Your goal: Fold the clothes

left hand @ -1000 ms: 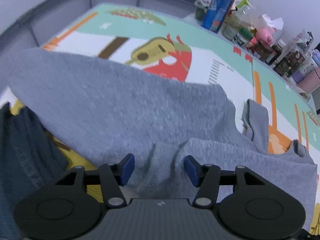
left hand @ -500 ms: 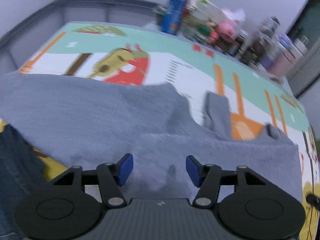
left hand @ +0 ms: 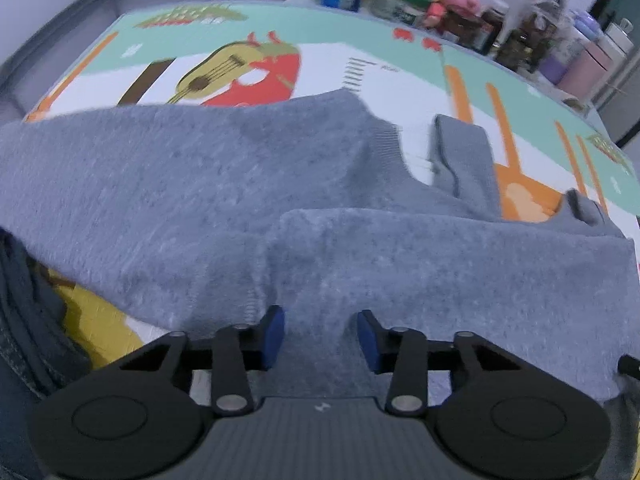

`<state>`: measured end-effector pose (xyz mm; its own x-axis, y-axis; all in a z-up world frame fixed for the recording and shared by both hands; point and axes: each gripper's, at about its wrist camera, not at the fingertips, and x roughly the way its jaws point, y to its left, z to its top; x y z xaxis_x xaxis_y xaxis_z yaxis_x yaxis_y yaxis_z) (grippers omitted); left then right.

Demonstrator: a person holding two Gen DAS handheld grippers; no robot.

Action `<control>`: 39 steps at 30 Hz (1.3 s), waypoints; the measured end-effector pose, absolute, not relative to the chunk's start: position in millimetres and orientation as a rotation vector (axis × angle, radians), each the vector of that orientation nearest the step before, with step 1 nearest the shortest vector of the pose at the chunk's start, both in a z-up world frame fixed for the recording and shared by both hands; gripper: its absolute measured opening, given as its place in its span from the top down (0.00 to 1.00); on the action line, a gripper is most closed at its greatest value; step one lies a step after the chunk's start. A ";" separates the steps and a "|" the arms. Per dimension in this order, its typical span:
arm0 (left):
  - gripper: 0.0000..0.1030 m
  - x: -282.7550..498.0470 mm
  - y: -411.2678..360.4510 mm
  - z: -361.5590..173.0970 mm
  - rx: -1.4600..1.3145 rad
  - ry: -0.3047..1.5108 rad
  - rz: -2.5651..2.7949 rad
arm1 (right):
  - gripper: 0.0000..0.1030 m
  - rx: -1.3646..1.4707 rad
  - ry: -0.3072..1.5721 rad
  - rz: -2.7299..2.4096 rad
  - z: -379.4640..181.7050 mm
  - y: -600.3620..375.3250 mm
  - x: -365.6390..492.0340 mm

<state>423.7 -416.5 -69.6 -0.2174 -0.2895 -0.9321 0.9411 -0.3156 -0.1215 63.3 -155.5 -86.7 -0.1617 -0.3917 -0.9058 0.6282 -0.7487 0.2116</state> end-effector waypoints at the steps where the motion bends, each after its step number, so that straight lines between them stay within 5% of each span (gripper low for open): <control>1: 0.63 426.7 -418.3 -69.4 1.065 0.942 -1.685 | 1.00 1.447 0.259 -1.960 -87.1 -152.6 59.3; 7: 0.64 433.8 -420.2 -55.5 1.017 0.970 -1.674 | 1.00 1.423 0.305 -1.990 -76.3 -152.2 56.8; 13: 0.36 433.7 -402.6 -26.9 0.985 0.883 -1.682 | 0.96 1.287 0.379 -2.033 -37.1 -149.8 77.7; 33: 0.23 427.3 -277.7 6.6 1.135 0.745 -1.818 | 0.77 1.177 0.467 -1.974 33.3 -97.3 177.6; 39: 0.20 427.7 -234.8 3.2 1.205 0.723 -1.881 | 0.65 1.158 0.543 -1.961 36.4 -73.7 212.6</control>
<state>427.7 -234.8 3.2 -0.2533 -0.3025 -0.9189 0.8399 -0.5400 -0.0537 212.6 -73.7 36.4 -0.2812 -0.4068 -0.8692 0.7960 -0.6048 0.0255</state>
